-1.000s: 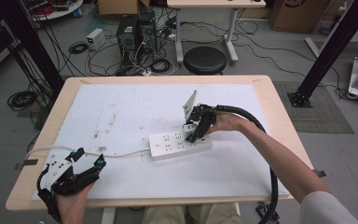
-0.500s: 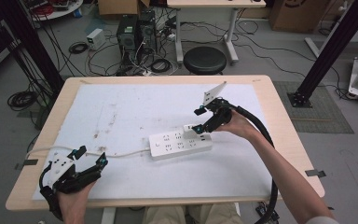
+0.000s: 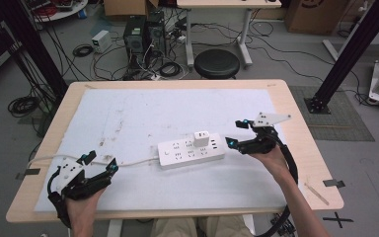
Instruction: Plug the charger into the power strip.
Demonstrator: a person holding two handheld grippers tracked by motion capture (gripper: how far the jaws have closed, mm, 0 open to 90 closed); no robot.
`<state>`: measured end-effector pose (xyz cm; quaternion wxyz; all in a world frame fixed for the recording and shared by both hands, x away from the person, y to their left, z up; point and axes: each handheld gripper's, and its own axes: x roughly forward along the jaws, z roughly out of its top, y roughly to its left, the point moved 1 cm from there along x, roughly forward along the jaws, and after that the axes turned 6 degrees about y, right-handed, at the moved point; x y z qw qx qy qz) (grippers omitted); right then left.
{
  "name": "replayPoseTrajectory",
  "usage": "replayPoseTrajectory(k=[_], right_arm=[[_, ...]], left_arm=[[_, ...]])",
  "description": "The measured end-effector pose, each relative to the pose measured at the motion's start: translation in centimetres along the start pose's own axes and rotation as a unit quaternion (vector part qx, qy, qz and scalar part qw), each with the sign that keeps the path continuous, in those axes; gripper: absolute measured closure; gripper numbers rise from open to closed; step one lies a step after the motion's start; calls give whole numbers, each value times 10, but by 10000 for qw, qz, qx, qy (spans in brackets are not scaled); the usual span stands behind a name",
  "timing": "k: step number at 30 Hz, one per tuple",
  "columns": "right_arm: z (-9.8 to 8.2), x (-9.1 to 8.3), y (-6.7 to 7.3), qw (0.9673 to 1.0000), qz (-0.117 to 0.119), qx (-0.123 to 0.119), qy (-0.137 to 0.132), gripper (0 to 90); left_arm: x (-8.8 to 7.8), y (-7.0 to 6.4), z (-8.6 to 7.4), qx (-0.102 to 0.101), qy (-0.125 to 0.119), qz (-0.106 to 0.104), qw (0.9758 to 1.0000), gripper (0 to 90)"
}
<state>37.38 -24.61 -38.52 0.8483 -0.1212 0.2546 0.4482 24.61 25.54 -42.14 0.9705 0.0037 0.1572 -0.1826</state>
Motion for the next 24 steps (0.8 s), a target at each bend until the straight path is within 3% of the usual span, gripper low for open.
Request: replayPoseTrajectory(k=[2,4,5,8,13,19,20,24], right_arm=[[-10,-6,4,9995,-260,119,-125,223],[-14,-8,5,9992,-294,219,-175,223],[-27,-13,9,9971,-503,488,-287,219],[-36,-15,12,9950,-681,655,-314,212],[-51,-19,21,9895,-1092,862,-402,212],[-60,-23,30,9859,-1284,948,-498,212],[-65,-25,36,9837,-1385,1001,-566,212],[-72,-28,46,9828,-1447,1016,-524,212]], left_arm=[[1,0,1,13,-1,-20,10000,233],[1,0,1,19,20,-12,10000,233],[2,1,1,22,-4,-25,10000,233],[3,0,2,13,11,-34,10000,233],[6,0,2,18,20,-21,10000,233],[7,-1,3,38,27,-42,10000,233],[7,0,3,37,25,-50,10000,233],[7,0,3,46,11,-45,10000,233]])
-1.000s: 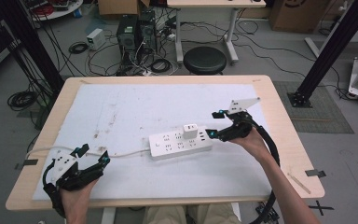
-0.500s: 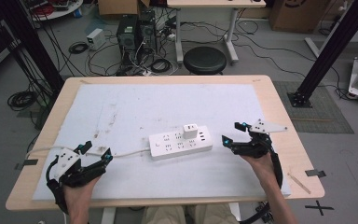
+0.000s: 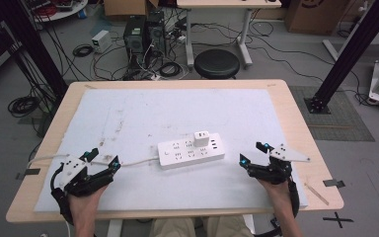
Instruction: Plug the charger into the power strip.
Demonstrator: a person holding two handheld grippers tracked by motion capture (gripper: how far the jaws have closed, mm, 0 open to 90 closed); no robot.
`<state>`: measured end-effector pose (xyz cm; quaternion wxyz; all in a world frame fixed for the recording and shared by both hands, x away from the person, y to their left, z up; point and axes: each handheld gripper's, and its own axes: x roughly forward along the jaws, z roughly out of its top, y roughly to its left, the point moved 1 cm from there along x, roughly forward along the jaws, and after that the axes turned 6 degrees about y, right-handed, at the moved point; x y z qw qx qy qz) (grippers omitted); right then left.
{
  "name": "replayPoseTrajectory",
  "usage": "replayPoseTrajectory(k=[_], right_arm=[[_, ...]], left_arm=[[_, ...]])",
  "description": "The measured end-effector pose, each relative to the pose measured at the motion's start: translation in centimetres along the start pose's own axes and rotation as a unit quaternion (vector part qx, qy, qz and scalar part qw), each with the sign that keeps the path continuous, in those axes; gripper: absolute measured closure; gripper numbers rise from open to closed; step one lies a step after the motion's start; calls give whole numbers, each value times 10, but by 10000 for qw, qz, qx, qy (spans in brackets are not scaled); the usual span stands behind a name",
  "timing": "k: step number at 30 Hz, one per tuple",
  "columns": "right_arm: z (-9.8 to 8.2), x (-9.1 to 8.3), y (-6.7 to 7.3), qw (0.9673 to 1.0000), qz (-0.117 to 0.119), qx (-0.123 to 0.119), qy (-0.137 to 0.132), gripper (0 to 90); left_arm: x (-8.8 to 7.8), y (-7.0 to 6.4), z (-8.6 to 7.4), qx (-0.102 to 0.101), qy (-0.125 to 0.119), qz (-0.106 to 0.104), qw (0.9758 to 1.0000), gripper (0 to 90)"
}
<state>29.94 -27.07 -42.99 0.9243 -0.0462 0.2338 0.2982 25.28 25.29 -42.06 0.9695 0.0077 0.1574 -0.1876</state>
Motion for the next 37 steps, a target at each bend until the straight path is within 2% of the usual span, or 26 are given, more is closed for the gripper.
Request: replayPoseTrajectory(k=[3,11,32,37], right_arm=[[-2,-4,-1,9999,-89,66,-20,212],[-7,-10,-6,9997,-87,242,2,212],[-10,-8,-7,9996,-6,268,27,212],[-11,-8,-7,9998,7,202,37,212]], left_arm=[[-1,0,0,-7,-5,11,10000,233],[-3,1,-1,-26,-15,26,10000,233],[-1,1,0,3,-15,11,10000,233],[-2,0,-1,-18,-25,5,10000,233]])
